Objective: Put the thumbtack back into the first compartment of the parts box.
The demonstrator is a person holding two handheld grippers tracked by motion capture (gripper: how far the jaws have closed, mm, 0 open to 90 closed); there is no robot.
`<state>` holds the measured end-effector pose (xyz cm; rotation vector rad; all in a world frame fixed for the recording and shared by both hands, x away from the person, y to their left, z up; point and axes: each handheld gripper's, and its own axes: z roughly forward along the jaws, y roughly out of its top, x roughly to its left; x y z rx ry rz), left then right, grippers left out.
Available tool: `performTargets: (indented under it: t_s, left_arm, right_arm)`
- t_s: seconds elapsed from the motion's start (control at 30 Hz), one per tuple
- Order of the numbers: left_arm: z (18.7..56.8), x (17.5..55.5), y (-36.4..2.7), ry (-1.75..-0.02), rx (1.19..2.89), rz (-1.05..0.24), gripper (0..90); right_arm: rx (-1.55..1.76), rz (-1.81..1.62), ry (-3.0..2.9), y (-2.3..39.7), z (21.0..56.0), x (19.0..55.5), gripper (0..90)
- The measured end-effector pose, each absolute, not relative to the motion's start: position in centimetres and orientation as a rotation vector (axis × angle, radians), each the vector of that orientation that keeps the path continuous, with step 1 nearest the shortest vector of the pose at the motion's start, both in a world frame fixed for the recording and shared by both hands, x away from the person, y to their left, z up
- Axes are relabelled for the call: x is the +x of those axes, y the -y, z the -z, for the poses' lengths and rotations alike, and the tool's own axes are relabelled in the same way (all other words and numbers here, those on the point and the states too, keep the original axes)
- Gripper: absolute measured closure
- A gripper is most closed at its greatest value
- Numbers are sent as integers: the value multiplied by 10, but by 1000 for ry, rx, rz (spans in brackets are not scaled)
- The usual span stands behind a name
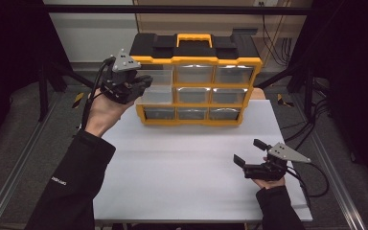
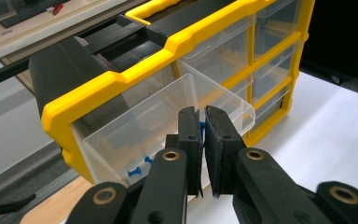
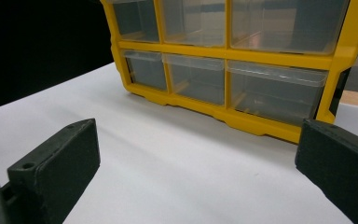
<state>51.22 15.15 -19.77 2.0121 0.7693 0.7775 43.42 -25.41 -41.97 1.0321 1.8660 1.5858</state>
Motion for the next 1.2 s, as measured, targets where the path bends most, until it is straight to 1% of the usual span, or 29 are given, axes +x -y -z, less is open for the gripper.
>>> performTargets:
  t_s: [0.23,1.2]
  left_arm:
    - [200,523,-152,-791,1996,-778,849]
    - [218,558,-164,-894,2027,-791,849]
  right_arm:
    - [1039,-1588,-1862,254,420,434,4]
    - [1037,-1587,-1865,254,420,434,4]
